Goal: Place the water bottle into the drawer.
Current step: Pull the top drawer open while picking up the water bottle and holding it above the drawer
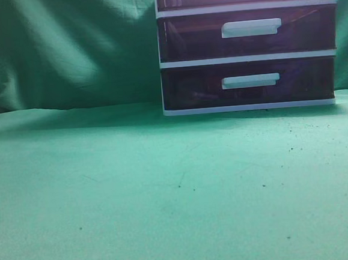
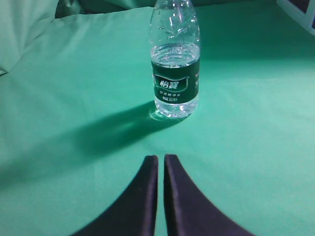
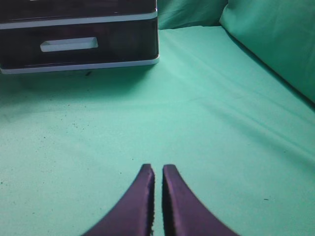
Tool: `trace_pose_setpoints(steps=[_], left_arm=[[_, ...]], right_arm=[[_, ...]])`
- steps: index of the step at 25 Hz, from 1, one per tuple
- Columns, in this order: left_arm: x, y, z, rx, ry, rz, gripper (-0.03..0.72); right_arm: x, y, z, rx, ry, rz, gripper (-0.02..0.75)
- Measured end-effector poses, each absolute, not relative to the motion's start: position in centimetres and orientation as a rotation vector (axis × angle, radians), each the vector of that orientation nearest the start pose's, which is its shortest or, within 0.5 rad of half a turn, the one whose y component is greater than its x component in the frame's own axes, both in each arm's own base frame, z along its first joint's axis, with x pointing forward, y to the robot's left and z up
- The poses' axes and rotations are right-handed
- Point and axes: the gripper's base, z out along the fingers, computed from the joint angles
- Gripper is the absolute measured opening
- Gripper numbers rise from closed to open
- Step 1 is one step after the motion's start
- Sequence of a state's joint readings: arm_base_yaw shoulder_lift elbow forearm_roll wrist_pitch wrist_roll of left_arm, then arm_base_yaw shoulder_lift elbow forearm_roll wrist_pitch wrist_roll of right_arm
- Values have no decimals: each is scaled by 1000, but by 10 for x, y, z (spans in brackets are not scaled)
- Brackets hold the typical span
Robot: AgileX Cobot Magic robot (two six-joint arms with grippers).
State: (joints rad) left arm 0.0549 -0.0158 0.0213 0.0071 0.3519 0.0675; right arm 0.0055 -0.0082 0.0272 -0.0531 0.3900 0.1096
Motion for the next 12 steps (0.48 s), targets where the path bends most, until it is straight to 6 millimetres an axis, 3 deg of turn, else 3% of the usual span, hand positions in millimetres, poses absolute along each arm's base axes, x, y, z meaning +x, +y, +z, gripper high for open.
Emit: trace_pose_setpoints(steps=[12], left_arm=[[53,3,175,16,1842,93,0]], right_arm=[[52,-2,169,66,1891,26,48]])
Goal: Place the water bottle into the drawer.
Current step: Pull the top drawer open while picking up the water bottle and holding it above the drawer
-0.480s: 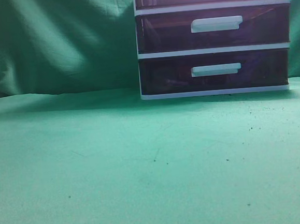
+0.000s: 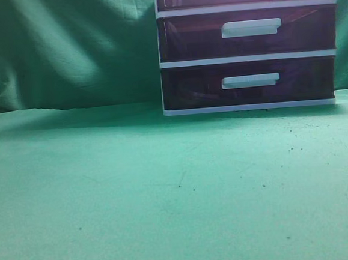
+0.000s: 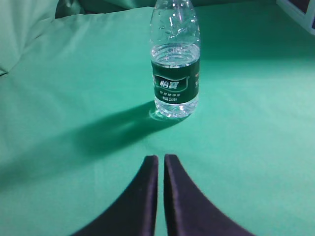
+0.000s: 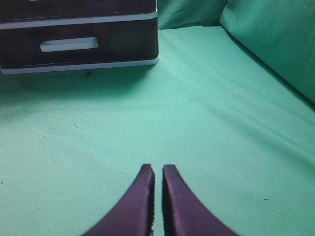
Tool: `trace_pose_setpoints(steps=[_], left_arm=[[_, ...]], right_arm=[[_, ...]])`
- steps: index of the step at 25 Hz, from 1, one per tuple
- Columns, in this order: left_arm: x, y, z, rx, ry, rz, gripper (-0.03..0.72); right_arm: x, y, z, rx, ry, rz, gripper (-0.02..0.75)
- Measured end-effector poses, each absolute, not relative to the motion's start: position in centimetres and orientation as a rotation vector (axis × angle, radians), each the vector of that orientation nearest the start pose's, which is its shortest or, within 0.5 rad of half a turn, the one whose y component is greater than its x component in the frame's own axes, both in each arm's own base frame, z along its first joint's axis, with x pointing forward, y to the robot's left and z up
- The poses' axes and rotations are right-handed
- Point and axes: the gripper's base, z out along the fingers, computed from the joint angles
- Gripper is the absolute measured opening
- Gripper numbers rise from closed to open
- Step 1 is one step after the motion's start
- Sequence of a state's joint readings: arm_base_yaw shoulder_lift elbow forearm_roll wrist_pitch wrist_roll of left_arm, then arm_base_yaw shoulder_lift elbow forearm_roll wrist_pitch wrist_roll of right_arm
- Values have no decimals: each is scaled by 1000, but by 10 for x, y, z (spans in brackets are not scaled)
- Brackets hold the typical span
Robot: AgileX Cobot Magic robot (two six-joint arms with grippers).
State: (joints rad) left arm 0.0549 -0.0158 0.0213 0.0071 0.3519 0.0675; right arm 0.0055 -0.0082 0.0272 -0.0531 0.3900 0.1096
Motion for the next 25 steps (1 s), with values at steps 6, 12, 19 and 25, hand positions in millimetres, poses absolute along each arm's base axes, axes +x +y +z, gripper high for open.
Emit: trace_pose_setpoints(steps=[6,12,19,25], left_arm=[[53,3,175,16,1842,93,0],[56,0,197,-211,1576,-167,0],[53,12,221,-442,1263,-303,0],[53,5,251,-304,1349,-249,0]], right_arm=[[52,-2,169,66,1891,26,48],[52,-2,169,66,1891,26,48],[52,-2,169,66,1891,26,48],[52,-2,169,66,1891,26,48]])
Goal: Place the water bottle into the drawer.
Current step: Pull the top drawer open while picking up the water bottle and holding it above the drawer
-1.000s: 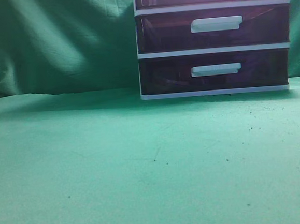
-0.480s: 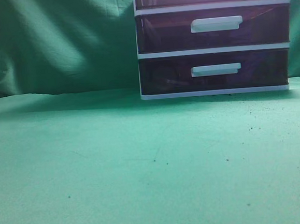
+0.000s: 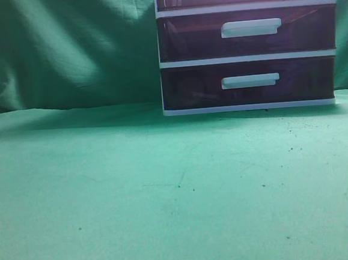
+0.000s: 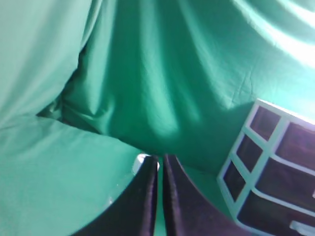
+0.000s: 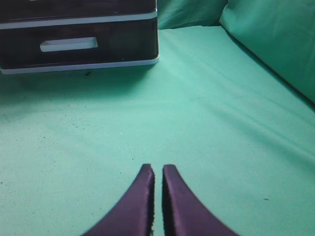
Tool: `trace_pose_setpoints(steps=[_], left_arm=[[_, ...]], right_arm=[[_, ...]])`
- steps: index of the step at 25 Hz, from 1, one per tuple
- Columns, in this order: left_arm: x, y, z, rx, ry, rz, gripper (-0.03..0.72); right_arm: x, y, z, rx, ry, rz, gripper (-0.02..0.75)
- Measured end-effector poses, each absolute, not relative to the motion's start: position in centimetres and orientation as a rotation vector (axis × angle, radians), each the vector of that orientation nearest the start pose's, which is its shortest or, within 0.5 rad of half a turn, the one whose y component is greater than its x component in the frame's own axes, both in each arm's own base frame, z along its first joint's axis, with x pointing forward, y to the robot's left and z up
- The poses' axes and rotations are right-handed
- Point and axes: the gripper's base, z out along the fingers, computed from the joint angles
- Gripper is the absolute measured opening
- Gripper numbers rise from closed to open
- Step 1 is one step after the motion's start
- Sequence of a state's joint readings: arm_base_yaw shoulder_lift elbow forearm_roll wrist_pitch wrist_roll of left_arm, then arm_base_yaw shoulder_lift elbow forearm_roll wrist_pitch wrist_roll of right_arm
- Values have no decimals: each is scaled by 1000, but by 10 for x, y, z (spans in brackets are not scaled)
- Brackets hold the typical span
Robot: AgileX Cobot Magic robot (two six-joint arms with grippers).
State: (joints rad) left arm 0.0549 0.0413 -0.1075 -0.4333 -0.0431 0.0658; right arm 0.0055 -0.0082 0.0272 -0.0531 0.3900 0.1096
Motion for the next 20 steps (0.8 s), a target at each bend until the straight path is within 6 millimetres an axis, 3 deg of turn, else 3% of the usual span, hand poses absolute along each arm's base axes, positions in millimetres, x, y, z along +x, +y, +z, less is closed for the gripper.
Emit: trace_pose_setpoints(steps=[7,11,15,18,20], left_arm=[[83,2,274,-341,1570,-297,0],[99,3,271,-307,1669,-236,0],[120,3,265,-178,1828,-123,253],[138,3,261,-148,1925,-99,539],[151,4,257,-145,1985,-91,639]], right_arm=[[52,-2,169,66,1891,26,48],[52,-2,169,66,1891,26,48],[52,-2,169,66,1891,26,48],[52,-2,169,66,1891,26,48],[52,-2,169,66,1891,26,48]])
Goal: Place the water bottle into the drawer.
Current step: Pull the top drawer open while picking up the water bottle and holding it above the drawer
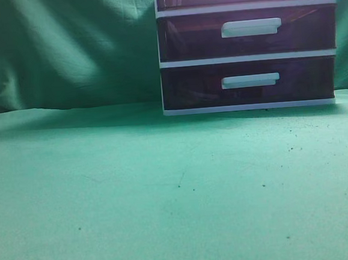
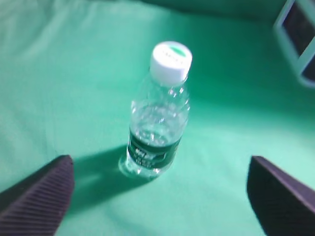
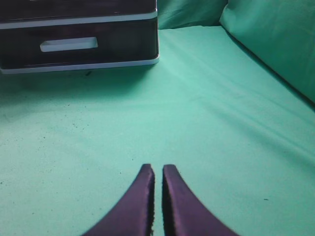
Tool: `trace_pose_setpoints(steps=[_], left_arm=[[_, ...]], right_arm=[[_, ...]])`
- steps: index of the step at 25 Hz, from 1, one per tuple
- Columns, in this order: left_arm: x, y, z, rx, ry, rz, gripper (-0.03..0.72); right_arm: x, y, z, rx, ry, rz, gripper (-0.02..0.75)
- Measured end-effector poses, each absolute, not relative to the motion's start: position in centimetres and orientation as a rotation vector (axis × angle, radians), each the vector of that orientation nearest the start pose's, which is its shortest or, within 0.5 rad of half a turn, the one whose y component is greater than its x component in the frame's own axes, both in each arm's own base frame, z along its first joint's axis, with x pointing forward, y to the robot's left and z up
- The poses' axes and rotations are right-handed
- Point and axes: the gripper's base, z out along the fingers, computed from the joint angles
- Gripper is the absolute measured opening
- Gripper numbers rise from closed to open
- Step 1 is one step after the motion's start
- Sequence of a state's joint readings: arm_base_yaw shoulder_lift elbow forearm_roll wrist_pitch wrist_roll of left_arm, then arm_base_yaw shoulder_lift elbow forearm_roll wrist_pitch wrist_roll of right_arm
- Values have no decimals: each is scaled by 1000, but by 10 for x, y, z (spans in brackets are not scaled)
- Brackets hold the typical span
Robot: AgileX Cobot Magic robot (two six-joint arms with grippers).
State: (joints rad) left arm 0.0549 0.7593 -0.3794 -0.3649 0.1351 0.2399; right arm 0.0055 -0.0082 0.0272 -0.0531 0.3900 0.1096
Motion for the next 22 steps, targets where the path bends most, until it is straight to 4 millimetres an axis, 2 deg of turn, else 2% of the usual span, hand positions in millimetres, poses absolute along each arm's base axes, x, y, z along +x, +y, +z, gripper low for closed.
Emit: trace_pose_setpoints(steps=[1,4,5,6,12,13,15,22], left_arm=[[157,4,256,-147,2007,-91,655],[176,5,250,-155,2081,-91,639],[181,6,248,-157,2099,-91,568],[188,6,245,-160,2127,-91,539],[219,8,241,-160,2188,-85,539],[223,8,240,-160,2201,-86,599],[231,8,237,-158,2229,-89,659],[259,9,227,-159,2291,-90,646]], right_arm=[[52,-2,169,66,1891,26,48],[52,-2,169,66,1891,26,48],[52,-2,169,66,1891,26,48],[52,-2,169,66,1891,26,48],[52,-2,169,66,1891,26,48],[52,-2,169,66,1891,26,48],[52,-2,169,66,1891,26,48],[52,-2,169,66,1891,26,48]])
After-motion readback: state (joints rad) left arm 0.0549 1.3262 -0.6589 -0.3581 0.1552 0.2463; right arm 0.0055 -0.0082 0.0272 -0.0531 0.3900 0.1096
